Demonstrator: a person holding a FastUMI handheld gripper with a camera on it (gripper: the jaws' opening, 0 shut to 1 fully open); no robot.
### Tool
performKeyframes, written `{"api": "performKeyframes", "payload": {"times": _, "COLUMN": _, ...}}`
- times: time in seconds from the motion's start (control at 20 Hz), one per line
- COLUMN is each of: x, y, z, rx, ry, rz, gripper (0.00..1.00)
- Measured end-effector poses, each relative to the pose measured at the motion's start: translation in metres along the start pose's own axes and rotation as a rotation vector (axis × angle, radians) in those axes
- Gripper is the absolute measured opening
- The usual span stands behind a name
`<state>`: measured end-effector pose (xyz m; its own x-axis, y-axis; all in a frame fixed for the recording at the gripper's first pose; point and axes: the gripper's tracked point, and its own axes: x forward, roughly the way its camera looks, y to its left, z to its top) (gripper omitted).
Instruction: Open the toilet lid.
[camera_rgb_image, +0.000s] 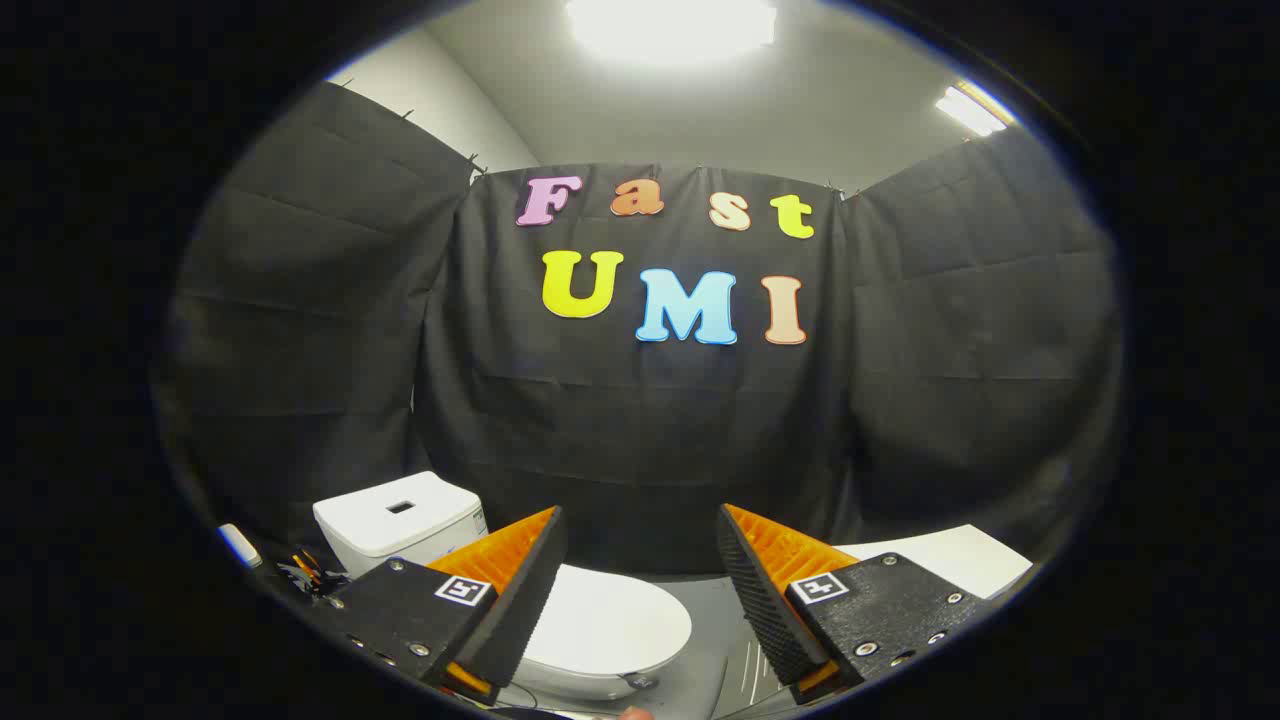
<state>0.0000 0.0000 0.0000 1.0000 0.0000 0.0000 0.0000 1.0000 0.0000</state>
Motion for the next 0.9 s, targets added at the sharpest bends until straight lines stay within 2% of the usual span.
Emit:
{"api": "performKeyframes", "payload": {"times": 0.55, "x": -0.001, "y": -0.019, "z": -0.014, "rx": 0.041, "ry": 0.026, "rz": -0.046, "gripper": 0.93}}
{"api": "performKeyframes", "payload": {"times": 0.9, "x": -0.001, "y": -0.029, "z": -0.011, "rx": 0.023, "ry": 0.003, "rz": -0.084, "gripper": 0.93}}
